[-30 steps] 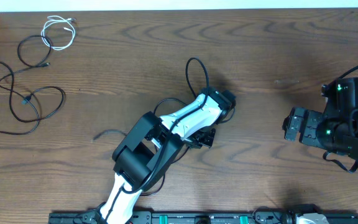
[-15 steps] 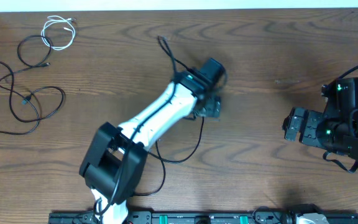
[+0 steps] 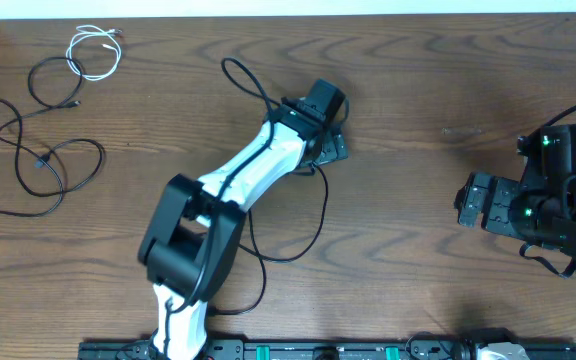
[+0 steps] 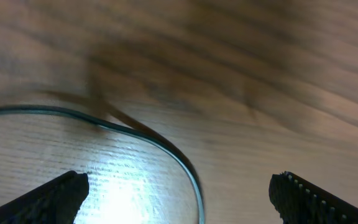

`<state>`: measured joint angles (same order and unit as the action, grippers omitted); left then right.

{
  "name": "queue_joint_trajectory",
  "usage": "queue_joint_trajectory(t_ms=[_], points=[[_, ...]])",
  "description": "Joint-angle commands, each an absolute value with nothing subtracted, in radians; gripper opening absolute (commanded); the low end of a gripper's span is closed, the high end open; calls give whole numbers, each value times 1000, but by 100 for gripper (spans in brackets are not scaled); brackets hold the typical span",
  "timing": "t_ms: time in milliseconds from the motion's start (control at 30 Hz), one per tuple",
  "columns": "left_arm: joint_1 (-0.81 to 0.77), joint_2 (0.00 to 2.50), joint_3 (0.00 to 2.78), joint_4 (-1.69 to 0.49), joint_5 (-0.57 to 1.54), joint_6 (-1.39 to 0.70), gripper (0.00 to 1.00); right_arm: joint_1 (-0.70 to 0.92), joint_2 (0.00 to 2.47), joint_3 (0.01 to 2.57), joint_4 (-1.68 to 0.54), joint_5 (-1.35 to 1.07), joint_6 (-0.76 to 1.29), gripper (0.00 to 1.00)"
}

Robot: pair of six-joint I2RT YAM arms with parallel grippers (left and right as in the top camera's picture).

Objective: Untangle cables

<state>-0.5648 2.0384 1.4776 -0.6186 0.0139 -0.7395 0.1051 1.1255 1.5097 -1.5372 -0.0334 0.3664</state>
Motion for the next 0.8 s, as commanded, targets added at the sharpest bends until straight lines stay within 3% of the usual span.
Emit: queue_joint_trajectory(t_ms=[0,233,367,533,633,767], points=[[-559,2095,1477,-628,-55,-839,97,99,1126,1514,-1538,-29,373,99],[-558,2106,1477,-695,-183,-839,96,99,1126,1514,-1539,-29,373,99],[-557,2106,1477,-740,-261,-813,83,99,1126,1514,-1539,-29,373,99],[-556,2106,1477,-759,-263,-760,79,99,1126,1514,-1538,-29,373,99],[-556,2106,1477,-777,-253,-760,69,99,1126,1514,-1538,-29,373,99],[-554,2106,1477,-776,-144,-796,69,99,1126,1514,-1539,-29,373,99]])
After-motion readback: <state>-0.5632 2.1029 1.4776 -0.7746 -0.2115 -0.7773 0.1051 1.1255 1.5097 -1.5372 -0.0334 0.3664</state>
